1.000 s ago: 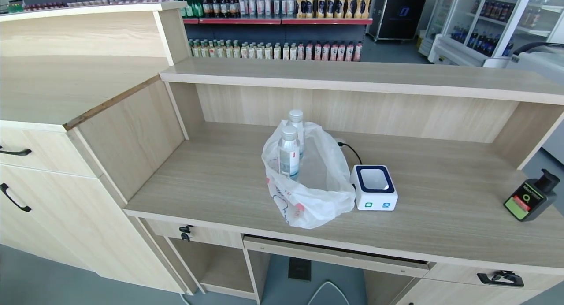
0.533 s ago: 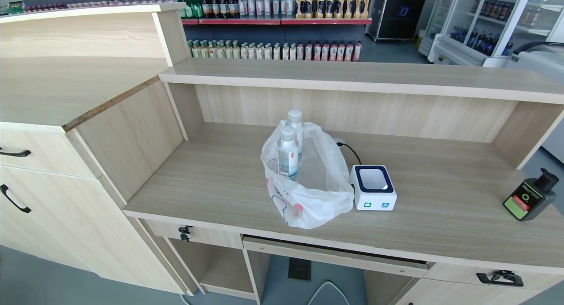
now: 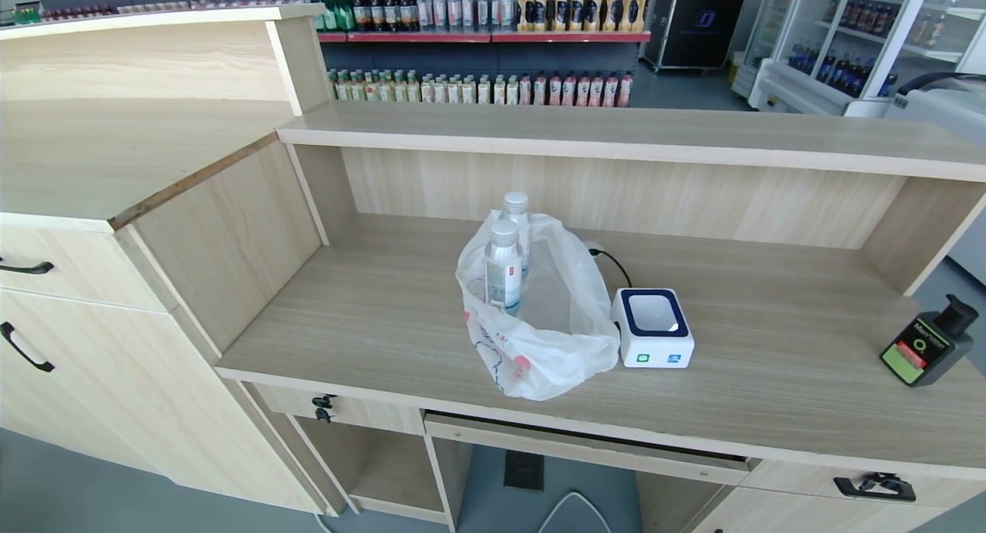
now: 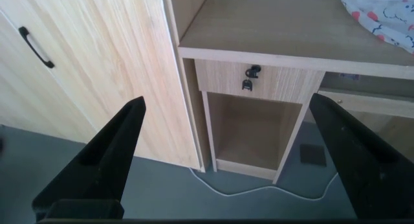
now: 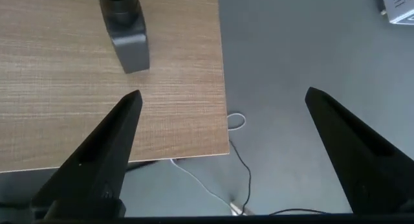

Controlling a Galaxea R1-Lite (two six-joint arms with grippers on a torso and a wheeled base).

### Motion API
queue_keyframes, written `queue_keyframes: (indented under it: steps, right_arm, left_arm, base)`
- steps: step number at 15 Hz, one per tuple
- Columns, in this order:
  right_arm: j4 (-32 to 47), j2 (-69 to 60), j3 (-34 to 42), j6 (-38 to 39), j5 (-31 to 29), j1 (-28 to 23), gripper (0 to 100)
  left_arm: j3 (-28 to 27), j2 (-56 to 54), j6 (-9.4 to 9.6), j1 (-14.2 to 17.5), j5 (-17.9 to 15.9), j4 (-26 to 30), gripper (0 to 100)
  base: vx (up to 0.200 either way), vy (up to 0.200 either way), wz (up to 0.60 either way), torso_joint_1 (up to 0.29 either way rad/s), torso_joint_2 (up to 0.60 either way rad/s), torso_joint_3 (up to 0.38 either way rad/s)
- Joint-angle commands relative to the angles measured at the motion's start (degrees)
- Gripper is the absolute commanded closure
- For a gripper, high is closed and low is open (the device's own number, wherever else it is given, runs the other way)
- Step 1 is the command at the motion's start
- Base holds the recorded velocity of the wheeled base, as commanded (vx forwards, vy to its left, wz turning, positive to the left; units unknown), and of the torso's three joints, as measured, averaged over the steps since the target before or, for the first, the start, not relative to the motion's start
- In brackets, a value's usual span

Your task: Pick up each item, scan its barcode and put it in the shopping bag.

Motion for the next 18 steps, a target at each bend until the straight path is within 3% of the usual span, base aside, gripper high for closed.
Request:
queue_keyframes:
  steps: [1,6,10,12,18]
  right_arm:
    - [-0.6,3.6,0.3,-0.2,0.9,0.0,0]
    - [-1.9,10.1,0.9,0.3,8.4,0.0,0]
    - [-9.9,15.3,-0.2,2.1,10.9,0.0,0]
    - [-10.1,16.3,-1.5,2.5,11.5,0.0,0]
    - [-10.2,17.0,-4.7,4.6,12.7,6.8,0]
  left_arm:
    - [0.0,0.0,0.00,0.0,0.0,0.0,0]
    - [0.0,0.0,0.00,0.0,0.0,0.0,0]
    - [0.0,0.0,0.00,0.1,0.0,0.0,0]
    - [0.0,0.0,0.00,0.0,0.0,0.0,0]
    - [0.0,0.0,0.00,0.0,0.0,0.0,0]
  base:
    - [0.000,0.000,0.00,0.000,0.00,0.000]
    - [0.000,0.000,0.00,0.000,0.00,0.000]
    - [0.000,0.000,0.00,0.000,0.00,0.000]
    - [0.000,0.000,0.00,0.000,0.00,0.000]
    - [0.000,0.000,0.00,0.000,0.00,0.000]
